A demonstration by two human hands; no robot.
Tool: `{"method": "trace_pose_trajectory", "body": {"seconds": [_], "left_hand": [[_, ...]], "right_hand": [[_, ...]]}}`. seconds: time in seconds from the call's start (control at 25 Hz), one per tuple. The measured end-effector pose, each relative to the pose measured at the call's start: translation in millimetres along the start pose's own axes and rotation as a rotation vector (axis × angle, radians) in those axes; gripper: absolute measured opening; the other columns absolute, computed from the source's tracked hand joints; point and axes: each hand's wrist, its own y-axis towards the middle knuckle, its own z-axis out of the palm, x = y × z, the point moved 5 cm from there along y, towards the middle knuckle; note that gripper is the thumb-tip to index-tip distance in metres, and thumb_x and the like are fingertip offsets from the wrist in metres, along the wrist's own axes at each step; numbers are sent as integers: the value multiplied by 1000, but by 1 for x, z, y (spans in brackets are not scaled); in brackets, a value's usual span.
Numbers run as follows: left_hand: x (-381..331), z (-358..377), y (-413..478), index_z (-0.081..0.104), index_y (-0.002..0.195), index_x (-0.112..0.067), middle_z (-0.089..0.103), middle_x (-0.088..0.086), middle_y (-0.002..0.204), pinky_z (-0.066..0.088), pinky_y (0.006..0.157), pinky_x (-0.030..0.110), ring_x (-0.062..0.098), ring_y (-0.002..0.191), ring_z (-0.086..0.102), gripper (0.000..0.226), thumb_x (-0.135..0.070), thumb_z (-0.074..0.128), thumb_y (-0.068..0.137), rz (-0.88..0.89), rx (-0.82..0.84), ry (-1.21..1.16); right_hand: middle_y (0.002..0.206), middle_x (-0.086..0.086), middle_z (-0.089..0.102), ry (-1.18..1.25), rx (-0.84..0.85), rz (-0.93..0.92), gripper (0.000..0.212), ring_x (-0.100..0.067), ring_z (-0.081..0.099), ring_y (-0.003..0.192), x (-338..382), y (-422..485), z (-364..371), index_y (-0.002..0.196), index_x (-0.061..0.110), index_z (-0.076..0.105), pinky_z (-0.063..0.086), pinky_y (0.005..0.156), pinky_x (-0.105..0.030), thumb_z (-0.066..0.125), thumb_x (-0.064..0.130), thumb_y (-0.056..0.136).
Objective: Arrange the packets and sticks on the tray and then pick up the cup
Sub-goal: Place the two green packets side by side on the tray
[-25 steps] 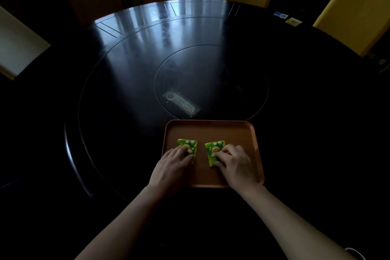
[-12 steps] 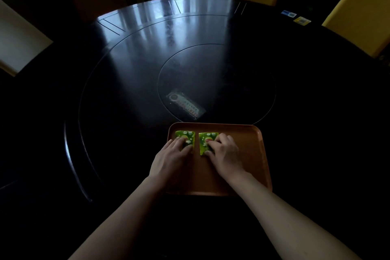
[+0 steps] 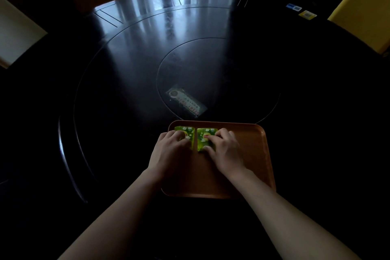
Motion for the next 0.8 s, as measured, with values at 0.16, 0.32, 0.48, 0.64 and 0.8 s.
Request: {"method": "trace_pose_trajectory", "body": {"seconds": [0.16,0.32,0.48,0.64,0.8], "left_hand": [[1,0,0,74,99,-24,69,8,113,48,90,44,31,104,63,43,-47,41,82,-5,-29,-16],[6,1,3,72,102,-25,68,6,113,46,93,45,30,106,62,36,-44,49,83,-13,-19,-16],[5,0,2,71,106,-25,68,4,113,44,94,45,28,107,61,47,-48,38,82,-27,-38,-36],[8,0,1,71,109,-23,69,3,113,42,94,44,27,109,61,42,-46,46,83,-33,-40,-53],[11,2,2,72,110,-24,66,5,111,44,89,45,29,106,58,40,-43,56,78,-40,-59,-85]], "right_hand": [[98,-7,57,-6,-4,7,36,-26,51,89,3,6,2,109,14,71,47,75,-35,77,29,77],[98,-6,56,-20,16,-7,36,-25,49,90,4,8,1,110,14,70,45,74,-35,76,30,78],[99,-6,56,-11,31,-7,37,-25,49,90,8,11,2,112,14,70,44,75,-35,75,30,79],[101,-7,57,-1,49,-1,37,-25,49,91,10,12,3,112,14,69,45,78,-36,75,31,79],[100,-5,56,8,47,13,38,-24,48,91,9,13,3,112,14,69,45,77,-35,75,32,78]]}}
